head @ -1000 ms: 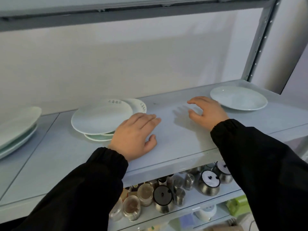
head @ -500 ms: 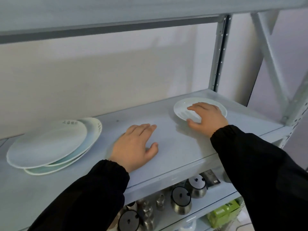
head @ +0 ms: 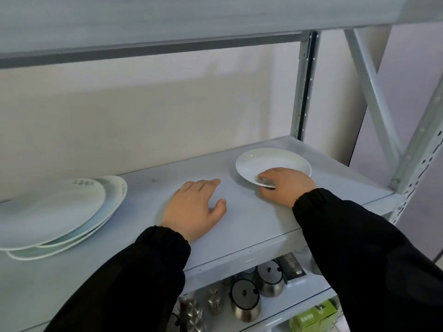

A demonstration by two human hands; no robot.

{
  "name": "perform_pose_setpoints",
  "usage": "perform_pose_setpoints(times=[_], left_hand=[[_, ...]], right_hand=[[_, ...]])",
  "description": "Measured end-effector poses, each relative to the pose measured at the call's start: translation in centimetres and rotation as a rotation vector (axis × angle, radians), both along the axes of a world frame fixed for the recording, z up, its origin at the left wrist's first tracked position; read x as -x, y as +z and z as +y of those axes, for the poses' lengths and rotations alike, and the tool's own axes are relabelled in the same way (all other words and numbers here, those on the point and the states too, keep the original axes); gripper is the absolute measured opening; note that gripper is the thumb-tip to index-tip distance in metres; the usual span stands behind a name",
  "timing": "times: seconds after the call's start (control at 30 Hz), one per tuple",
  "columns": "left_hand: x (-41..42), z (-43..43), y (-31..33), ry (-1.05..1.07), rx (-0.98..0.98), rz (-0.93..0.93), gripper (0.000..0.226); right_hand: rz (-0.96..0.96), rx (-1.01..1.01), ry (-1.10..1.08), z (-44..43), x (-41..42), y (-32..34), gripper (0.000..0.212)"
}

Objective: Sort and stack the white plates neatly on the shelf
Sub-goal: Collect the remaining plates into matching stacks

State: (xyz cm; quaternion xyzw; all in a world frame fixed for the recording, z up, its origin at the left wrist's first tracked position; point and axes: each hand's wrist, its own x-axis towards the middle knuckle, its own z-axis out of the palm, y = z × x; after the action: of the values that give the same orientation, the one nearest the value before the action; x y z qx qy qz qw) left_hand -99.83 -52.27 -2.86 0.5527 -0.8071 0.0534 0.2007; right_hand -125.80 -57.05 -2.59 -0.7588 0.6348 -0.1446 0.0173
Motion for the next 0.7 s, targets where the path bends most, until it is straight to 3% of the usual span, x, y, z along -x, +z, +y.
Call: perform_pose_setpoints(times=[0.23, 0.4, 0.7], left_hand=[[-1.9, 1.5, 0.7, 0.030, 0.032, -0.003, 0.067], [-4.9, 2.5, 0.8, 0.035, 0.049, -0.037, 0.064], [-13.1, 5.2, 1.0, 0.106, 0.173, -0.012, 0.049]], right_hand=[[0.115, -0.010, 0.033, 0.5, -1.5, 0.1, 0.042], [0.056, 0.024, 0.030, 1.1, -5.1, 0.4, 0.041], [-0.043, 0.174, 0.216, 3.1, -14.9, 0.0, 0.038]])
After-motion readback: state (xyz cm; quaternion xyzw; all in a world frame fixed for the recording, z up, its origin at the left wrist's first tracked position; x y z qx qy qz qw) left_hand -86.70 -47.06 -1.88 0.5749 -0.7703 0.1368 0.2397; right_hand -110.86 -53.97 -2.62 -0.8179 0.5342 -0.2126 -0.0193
